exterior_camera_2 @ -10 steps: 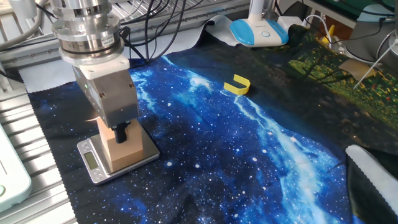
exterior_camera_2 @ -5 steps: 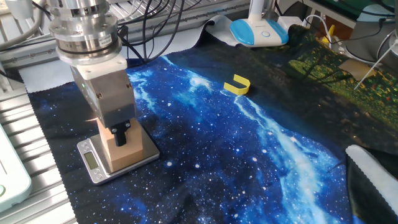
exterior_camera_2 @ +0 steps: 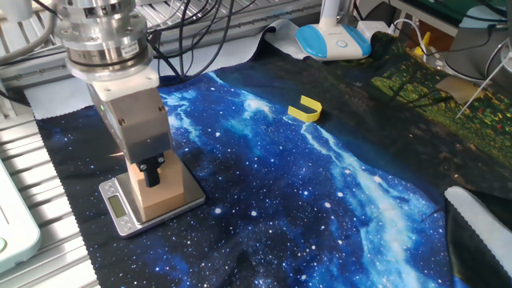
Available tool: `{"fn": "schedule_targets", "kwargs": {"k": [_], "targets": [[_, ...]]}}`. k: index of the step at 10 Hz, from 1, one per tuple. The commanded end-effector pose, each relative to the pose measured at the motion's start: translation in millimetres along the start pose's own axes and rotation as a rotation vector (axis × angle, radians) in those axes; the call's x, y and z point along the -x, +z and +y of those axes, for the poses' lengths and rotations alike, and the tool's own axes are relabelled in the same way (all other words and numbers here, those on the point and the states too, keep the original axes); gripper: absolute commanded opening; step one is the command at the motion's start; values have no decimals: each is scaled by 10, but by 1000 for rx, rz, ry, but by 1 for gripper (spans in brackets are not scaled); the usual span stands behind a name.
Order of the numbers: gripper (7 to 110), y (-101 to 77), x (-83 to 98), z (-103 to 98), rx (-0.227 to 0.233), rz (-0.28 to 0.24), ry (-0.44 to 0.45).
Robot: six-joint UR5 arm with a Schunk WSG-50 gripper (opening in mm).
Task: Place the block on the scale
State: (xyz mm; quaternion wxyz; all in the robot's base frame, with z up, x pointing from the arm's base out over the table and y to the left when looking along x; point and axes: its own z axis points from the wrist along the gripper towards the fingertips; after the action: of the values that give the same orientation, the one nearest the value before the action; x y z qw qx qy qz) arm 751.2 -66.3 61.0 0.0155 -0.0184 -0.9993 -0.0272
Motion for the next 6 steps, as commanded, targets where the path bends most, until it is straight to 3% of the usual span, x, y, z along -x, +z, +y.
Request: {"fn": "schedule_targets", "kwargs": {"k": [1,3,4,5,6], "targets": [[88,-157,-9,34,-18,18,15],[88,-321,-3,60,-30,10,23],[66,-451,0,84,-40,5,23],[66,-620,6,78,-77,-3,26],[66,-755,11,154,-78,-19,28]]}}
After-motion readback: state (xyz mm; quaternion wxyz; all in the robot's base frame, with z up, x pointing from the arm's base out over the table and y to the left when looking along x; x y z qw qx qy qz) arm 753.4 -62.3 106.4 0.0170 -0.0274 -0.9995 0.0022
